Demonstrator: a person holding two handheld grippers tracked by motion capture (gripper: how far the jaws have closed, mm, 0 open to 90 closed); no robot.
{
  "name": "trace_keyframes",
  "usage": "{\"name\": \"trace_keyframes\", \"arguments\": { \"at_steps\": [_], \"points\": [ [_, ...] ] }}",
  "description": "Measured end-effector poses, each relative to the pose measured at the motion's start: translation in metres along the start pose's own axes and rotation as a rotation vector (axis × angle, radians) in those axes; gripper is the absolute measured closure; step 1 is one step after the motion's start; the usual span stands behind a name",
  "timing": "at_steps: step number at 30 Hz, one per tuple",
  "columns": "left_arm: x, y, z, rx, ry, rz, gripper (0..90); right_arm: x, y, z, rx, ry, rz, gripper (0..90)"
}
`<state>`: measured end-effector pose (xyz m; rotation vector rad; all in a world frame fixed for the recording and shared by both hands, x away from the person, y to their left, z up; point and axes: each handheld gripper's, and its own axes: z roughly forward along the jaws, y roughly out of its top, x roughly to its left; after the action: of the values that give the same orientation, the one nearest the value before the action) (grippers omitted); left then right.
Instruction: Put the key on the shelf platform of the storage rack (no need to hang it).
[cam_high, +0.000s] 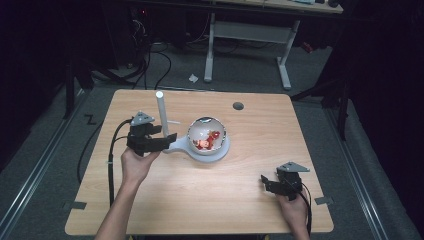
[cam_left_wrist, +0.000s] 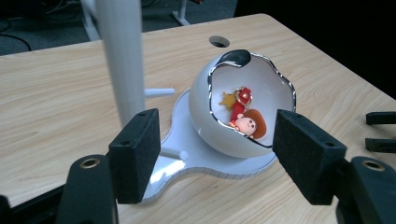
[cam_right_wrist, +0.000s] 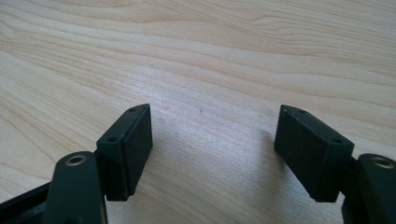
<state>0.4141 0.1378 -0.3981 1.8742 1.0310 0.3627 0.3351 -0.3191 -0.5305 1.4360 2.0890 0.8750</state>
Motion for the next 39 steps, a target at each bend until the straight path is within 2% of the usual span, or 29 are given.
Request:
{"name": "trace_keyframes", "arguments": {
  "at_steps": [21, 39],
  "points": [
    [0.02, -0.026, -0.046, -0.055, 0.059, -0.057, 28.1, 0.0, 0.0, 0.0, 0.0, -0.001, 0.0, 28.2],
    [0.03, -0.046, -0.071, -0.078, 0.102, -0.102, 28.0, 0.0, 0.0, 0.0, 0.001, -0.001, 0.0, 28.2]
  ]
}}
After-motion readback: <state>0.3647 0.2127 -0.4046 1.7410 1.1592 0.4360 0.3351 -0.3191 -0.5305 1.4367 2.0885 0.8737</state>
